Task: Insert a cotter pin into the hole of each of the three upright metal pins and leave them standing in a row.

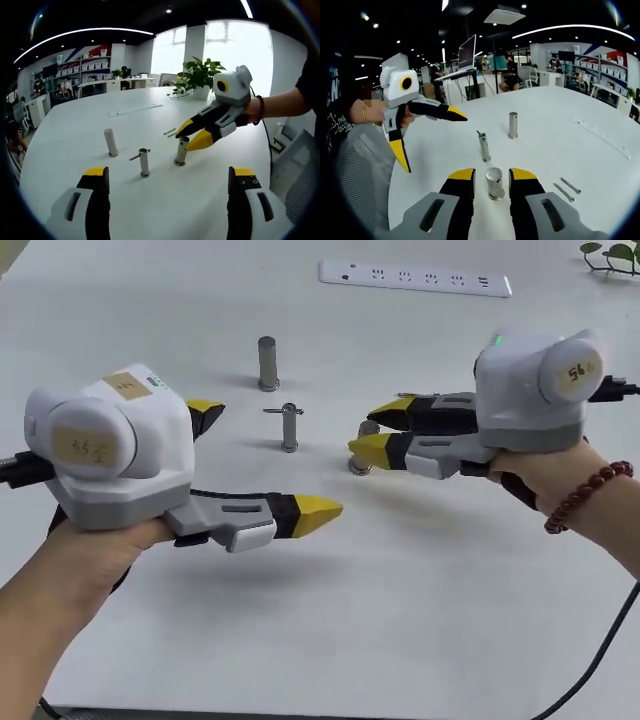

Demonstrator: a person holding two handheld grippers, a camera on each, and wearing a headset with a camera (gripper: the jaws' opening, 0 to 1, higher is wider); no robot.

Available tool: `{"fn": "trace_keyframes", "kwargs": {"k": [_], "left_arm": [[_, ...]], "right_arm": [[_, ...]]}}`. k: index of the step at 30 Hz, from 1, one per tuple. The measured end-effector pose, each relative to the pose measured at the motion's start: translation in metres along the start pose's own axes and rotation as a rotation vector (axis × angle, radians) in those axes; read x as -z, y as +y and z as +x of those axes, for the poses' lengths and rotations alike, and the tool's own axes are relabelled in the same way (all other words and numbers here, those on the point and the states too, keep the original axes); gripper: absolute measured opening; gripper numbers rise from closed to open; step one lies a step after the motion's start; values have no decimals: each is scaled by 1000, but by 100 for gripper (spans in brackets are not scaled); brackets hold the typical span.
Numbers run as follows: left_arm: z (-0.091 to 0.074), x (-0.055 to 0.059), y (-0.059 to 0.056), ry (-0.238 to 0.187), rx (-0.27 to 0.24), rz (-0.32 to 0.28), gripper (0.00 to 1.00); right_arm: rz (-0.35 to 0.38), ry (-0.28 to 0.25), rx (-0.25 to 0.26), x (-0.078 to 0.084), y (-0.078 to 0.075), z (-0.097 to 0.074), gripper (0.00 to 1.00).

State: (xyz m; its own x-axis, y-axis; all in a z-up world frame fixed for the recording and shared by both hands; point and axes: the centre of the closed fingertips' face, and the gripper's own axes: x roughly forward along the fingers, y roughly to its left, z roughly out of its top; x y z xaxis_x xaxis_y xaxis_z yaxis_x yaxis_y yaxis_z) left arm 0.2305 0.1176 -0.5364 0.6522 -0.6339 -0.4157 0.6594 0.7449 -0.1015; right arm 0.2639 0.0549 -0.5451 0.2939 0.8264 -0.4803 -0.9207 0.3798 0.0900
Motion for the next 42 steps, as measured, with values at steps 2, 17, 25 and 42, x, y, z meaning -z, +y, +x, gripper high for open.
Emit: {"fn": "trace_keyframes", "kwargs": {"k": [2,17,25,42], "left_arm": [[0,0,0,-1,-2,-5,99],[0,-4,-4,13,-5,-33,99],[-3,-1,-9,34,-6,-19,98],[-3,-2,-8,14,-11,-22,96]], "right_arm": [[9,-4,-4,-4,0,-4,24],[-13,103,9,-3,-33,-30,26],[-62,295,28,22,-59,-26,22],[-204,595,28,60,-102,-22,17]]}}
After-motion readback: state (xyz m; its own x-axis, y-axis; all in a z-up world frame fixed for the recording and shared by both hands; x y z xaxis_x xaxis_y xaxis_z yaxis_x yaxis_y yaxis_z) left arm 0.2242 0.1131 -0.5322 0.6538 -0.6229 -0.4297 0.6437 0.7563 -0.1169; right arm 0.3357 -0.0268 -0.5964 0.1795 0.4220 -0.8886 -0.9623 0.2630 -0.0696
